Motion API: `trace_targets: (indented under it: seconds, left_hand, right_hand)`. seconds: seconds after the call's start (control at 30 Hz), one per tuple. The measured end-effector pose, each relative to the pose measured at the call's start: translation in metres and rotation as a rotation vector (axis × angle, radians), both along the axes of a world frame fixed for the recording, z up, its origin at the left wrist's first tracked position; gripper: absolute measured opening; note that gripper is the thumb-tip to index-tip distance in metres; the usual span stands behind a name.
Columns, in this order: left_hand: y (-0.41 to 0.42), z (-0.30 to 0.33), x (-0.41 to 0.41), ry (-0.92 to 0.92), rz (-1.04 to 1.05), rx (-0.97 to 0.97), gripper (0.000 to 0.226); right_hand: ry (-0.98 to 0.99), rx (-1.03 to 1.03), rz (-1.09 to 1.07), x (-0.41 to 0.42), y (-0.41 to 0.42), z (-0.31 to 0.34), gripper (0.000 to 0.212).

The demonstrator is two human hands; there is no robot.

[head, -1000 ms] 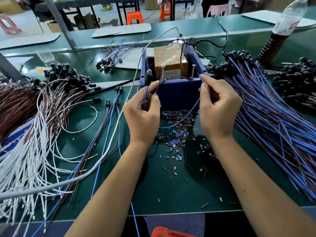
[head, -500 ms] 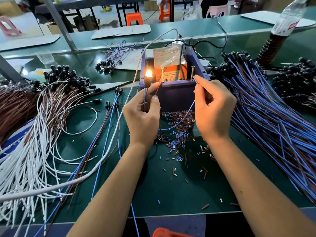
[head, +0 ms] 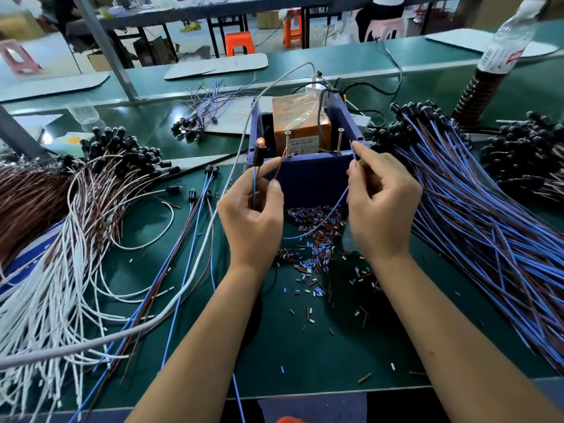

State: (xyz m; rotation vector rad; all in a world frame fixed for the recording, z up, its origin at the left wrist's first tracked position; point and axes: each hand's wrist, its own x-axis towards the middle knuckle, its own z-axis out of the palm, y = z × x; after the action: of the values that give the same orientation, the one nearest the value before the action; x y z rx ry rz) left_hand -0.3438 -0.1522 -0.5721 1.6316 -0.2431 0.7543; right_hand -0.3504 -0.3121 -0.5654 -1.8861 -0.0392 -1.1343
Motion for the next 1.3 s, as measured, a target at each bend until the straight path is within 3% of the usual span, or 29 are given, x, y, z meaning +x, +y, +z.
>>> trace_targets:
  seconds: [0.17,0.27,0.37,0.5,0.6,0.7,0.8,0.93,1.07,1.2,1.3]
  left_hand:
    - [0.0,-0.002,-0.003,-0.044,0.04,0.096,0.016]
    - [-0.01,0.005,-0.007,-0.078,0.101,0.131,0.027]
    - [-0.039,0.027,-0.011,-0.063,-0.002,0.129,0.018]
    - [-0.095,0.058,-0.008,0.165,-0.214,0.288,0.019]
    - [-0.135,0.075,-0.007,0.302,-0.308,0.266,0.014]
    - [-0.17,0.091,-0.011,0.366,-0.414,0.059,0.017]
    - [-0.197,0.11,-0.013,0.449,-0.593,-0.326,0.028]
    - [-0.215,0.139,-0.002,0.527,-0.777,-0.722,0.026]
    - [-0.219,0.157,0.019,0.525,-0.817,-0.899,0.027]
    - [-0.212,0.143,0.04,0.603,-0.581,-0.626,0.025]
    - [-0.209,0.107,0.051,0.519,-0.318,-0.041,0.024]
  right_hand:
    - [-0.003,0.053,-0.014,-0.006,-0.007,0.0,0.026]
    - [0.027,0.079,-0.007,-0.011,-0.013,0.002,0.026]
    - [0.046,0.103,-0.028,-0.015,-0.03,0.007,0.028]
    - [0.114,0.064,-0.021,-0.029,-0.061,0.021,0.061]
    - [0.06,-0.092,-0.186,-0.048,-0.088,0.033,0.081]
    - [0.076,-0.205,-0.161,-0.06,-0.113,0.041,0.067]
    - [0.301,-0.087,0.111,-0.069,-0.12,0.048,0.056]
    - [0.328,0.076,0.321,-0.08,-0.133,0.059,0.03]
    - [0.304,-0.218,0.035,-0.092,-0.162,0.077,0.028]
    - [0.359,-0.358,-0.124,-0.1,-0.186,0.09,0.014]
    - [0.539,-0.449,-0.241,-0.104,-0.198,0.078,0.014]
